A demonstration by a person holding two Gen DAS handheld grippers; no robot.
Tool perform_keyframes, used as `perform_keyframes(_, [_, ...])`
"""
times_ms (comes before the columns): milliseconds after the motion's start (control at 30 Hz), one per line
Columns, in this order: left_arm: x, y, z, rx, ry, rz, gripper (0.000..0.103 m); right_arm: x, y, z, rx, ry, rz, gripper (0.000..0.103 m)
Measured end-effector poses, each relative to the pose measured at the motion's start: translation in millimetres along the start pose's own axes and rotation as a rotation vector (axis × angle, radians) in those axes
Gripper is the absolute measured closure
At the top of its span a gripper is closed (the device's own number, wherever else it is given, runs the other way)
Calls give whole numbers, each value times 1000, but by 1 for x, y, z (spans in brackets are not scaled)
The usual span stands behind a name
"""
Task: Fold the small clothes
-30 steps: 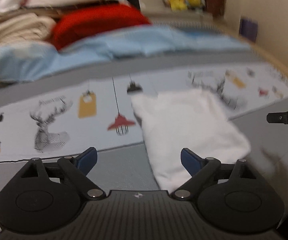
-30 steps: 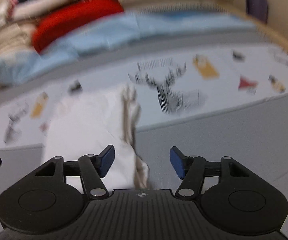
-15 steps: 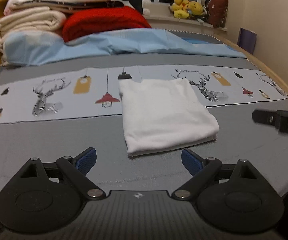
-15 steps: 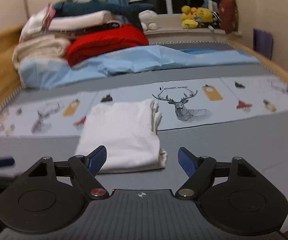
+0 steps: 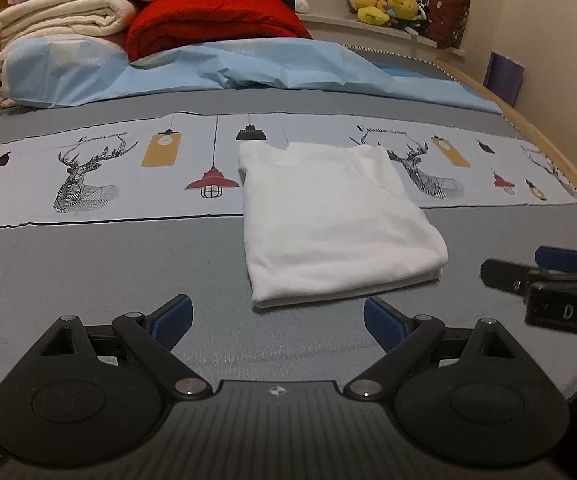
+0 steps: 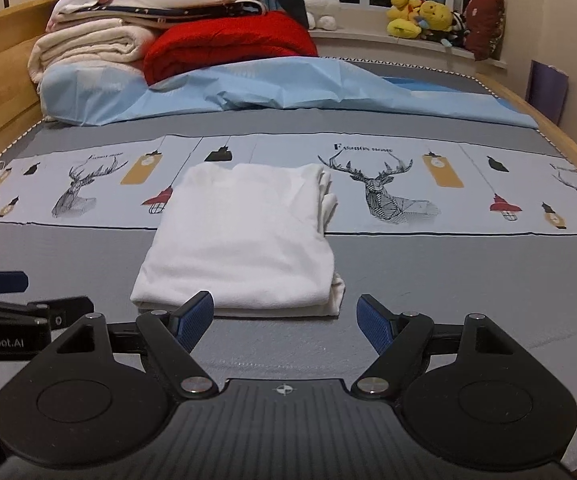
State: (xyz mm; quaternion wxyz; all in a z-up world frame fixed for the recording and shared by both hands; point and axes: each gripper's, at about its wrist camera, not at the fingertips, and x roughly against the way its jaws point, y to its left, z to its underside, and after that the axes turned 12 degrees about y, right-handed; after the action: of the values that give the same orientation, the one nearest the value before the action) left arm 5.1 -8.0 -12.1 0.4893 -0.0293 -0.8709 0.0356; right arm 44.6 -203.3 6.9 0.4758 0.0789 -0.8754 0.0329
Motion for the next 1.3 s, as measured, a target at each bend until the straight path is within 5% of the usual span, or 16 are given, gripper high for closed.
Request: perform_keyframes(1300, [1, 0, -2, 7, -2, 22, 8, 0, 7, -1, 23, -5, -8, 22])
